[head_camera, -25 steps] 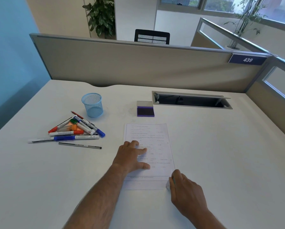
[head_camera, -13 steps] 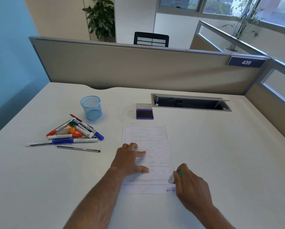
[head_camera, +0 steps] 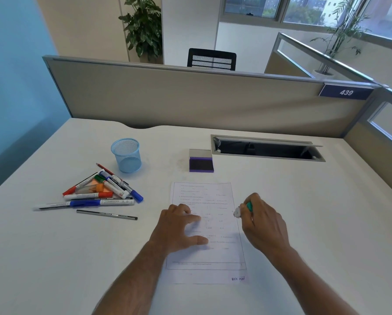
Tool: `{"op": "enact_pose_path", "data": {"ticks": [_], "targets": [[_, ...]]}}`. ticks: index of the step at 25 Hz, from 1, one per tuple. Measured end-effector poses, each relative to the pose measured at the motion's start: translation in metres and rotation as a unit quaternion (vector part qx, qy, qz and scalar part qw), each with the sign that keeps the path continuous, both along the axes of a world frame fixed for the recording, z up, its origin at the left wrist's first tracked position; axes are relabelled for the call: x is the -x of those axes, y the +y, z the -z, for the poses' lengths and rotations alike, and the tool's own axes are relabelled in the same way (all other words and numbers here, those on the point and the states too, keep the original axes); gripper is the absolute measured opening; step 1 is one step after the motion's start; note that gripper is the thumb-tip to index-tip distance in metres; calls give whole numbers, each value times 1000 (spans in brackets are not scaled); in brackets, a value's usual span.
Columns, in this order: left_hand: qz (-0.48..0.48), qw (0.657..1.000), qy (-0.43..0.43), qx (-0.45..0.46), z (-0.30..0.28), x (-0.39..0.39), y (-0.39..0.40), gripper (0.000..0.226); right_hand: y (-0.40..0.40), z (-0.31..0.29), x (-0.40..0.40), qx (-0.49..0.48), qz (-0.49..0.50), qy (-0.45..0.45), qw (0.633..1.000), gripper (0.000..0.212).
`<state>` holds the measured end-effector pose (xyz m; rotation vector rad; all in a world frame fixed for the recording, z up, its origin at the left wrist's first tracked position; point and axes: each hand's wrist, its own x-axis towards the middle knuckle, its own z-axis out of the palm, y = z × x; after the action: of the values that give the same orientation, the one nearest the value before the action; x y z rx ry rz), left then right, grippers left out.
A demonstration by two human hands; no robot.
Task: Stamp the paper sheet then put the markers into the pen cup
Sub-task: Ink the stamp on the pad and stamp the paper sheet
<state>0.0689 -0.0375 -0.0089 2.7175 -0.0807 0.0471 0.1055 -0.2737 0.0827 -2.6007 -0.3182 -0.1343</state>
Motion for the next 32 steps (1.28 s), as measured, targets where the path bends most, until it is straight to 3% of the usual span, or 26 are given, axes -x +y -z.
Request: {"op": "enact_pose_path", "data": {"ticks": [4, 7, 13, 26, 32], "targets": [[-14, 1000, -17, 2, -5, -17, 2, 81, 15, 2, -34, -41, 26, 9, 999, 11], [-28, 999, -21, 32, -8, -36, 8, 63, 27, 6, -69, -107, 72, 26, 991, 9], [-137, 983, -39, 114, -14, -88, 24, 44, 58, 22, -141, -258, 182, 118, 941, 34], [-220, 969, -7, 109, 1, -173, 46, 58, 115, 72, -243, -333, 214, 218, 892, 12], [-227, 970, 2, 83, 5, -188, 48, 61, 132, 78, -259, -354, 191, 240, 883, 28]]}}
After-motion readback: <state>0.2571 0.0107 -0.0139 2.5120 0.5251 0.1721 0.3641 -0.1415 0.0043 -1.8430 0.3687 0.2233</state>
